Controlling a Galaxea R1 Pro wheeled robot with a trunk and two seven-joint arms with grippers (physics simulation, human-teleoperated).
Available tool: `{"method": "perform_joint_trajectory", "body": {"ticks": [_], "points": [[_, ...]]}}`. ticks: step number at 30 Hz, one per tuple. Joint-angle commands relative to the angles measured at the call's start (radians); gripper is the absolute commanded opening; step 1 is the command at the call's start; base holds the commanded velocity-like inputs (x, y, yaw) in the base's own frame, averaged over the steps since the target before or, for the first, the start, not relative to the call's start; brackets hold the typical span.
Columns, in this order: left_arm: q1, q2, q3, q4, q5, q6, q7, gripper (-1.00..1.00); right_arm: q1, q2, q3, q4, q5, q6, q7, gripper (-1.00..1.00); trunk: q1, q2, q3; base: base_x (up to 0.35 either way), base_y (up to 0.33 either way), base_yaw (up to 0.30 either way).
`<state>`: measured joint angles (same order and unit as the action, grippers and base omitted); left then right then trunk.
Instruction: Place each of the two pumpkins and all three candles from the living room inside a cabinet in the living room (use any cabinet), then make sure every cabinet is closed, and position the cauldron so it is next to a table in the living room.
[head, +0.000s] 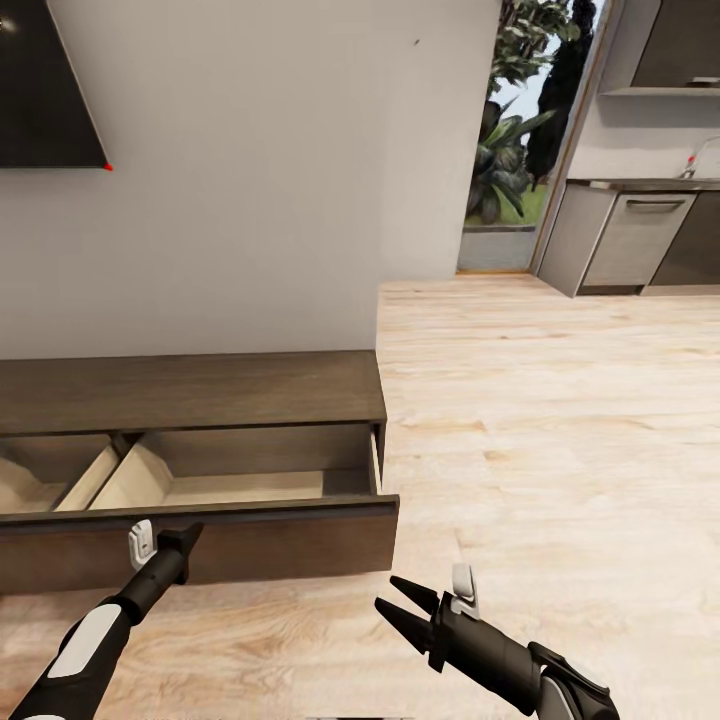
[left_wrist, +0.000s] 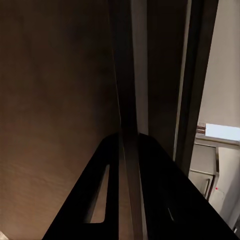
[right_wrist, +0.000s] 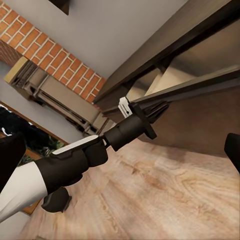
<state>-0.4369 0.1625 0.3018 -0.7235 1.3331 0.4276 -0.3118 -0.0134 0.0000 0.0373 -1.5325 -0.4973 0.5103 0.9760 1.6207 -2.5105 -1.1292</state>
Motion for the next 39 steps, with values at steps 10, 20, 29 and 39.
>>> {"method": "perform_joint_trajectory", "body": {"ticks": [10, 20, 29, 39], "points": [[0.000, 0.000, 0.005, 0.007, -0.012, 0.003, 0.005, -1.00, 0.000, 0.000, 0.001, 0.000, -0.007, 0.008, 0.000, 1.00, 0.000, 0.000, -0.001, -0.038, 0.000, 0.000], [0.000, 0.000, 0.005, 0.007, -0.012, 0.003, 0.005, -1.00, 0.000, 0.000, 0.001, 0.000, -0.006, 0.008, 0.000, 1.00, 0.000, 0.000, -0.001, -0.027, 0.000, 0.000], [0.000, 0.000, 0.005, 0.007, -0.012, 0.003, 0.005, -1.00, 0.000, 0.000, 0.001, 0.000, -0.006, 0.007, 0.000, 1.00, 0.000, 0.000, -0.001, -0.075, 0.007, 0.000], [0.000, 0.000, 0.005, 0.007, -0.012, 0.003, 0.005, -1.00, 0.000, 0.000, 0.001, 0.000, -0.006, 0.007, 0.000, 1.00, 0.000, 0.000, -0.001, -0.011, 0.001, 0.000]]}}
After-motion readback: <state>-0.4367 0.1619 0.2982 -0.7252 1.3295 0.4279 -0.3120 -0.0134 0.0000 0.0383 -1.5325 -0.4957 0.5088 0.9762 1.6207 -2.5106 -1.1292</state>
